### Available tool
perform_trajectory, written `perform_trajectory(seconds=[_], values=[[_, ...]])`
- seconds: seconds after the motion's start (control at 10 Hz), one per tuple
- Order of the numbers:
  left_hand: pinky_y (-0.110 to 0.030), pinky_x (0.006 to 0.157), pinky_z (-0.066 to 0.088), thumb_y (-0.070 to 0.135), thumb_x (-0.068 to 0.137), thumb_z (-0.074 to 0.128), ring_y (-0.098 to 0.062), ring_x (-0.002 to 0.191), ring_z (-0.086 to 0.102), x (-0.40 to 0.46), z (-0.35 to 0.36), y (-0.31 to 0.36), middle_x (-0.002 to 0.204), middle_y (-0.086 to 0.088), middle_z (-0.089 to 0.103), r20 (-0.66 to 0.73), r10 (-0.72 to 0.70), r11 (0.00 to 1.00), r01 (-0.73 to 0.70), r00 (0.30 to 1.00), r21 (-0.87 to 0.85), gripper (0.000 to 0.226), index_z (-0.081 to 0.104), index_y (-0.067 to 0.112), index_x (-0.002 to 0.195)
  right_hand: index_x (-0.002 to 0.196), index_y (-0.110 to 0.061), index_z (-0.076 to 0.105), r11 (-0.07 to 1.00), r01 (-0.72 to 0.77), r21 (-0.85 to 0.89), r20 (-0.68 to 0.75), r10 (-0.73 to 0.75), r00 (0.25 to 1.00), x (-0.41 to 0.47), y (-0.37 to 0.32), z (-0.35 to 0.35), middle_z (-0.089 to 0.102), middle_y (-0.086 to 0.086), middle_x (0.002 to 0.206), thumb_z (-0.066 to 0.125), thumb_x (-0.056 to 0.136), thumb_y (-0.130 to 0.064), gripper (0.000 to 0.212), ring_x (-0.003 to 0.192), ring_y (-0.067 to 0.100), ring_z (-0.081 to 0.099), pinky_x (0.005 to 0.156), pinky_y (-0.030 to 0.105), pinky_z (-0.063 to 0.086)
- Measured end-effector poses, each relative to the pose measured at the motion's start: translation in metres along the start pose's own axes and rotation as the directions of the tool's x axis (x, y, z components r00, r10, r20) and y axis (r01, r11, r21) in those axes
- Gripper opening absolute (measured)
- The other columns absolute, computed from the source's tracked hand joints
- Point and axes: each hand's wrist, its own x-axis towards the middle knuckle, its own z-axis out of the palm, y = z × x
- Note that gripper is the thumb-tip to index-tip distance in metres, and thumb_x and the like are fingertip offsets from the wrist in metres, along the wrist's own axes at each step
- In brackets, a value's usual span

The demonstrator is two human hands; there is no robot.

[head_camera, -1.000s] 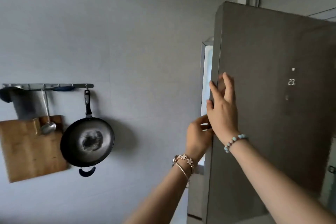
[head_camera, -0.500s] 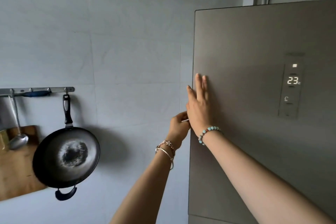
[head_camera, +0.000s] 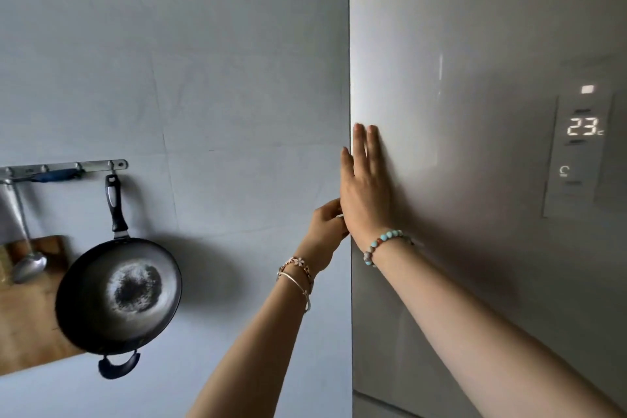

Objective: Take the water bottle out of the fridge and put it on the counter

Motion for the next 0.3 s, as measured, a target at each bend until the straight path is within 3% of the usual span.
perform_trajectory(seconds=[0.1, 0.2, 0.3], values=[[-0.030, 0.069, 0.046, -0.021, 0.084, 0.044, -0.021, 0.078, 0.051, -0.007, -0.005, 0.004, 0.085, -0.011, 0.060, 0.030, 0.010, 0.999, -0.011, 0.999, 0.031, 0.030, 0.064, -0.001, 0.094, 0.143, 0.001, 0.044, 0.990, -0.008, 0.141, -0.020, 0.011, 1.000, 0.003, -0.001, -0.002, 0.012, 0.021, 0.165, 0.036, 0.099, 0.003, 0.046, 0.151, 0.041, 0.002, 0.124, 0.045, 0.004], [-0.033, 0.094, 0.052, 0.009, 0.095, 0.061, -0.017, 0.105, 0.068, -0.037, -0.049, 0.000, 0.111, -0.003, 0.074, 0.019, -0.012, 0.997, 0.014, 1.000, -0.081, 0.020, 0.071, 0.016, 0.110, 0.127, -0.006, 0.064, 0.867, 0.008, 0.499, -0.102, 0.050, 0.993, -0.004, -0.011, -0.007, 0.047, 0.015, 0.151, 0.061, 0.089, -0.004, 0.038, 0.141, 0.031, 0.041, 0.110, 0.041, 0.039], [-0.035, 0.095, 0.055, 0.031, 0.091, 0.066, -0.021, 0.116, 0.067, -0.067, -0.089, 0.012, 0.125, -0.004, 0.072, -0.136, 0.011, 0.966, -0.046, 0.991, -0.256, 0.034, 0.068, 0.020, 0.123, 0.114, -0.018, 0.072, 0.552, -0.057, 0.832, -0.011, 0.120, 0.993, -0.012, -0.020, -0.011, 0.068, 0.002, 0.128, 0.070, 0.085, -0.014, 0.029, 0.121, 0.017, 0.061, 0.093, 0.035, 0.052]])
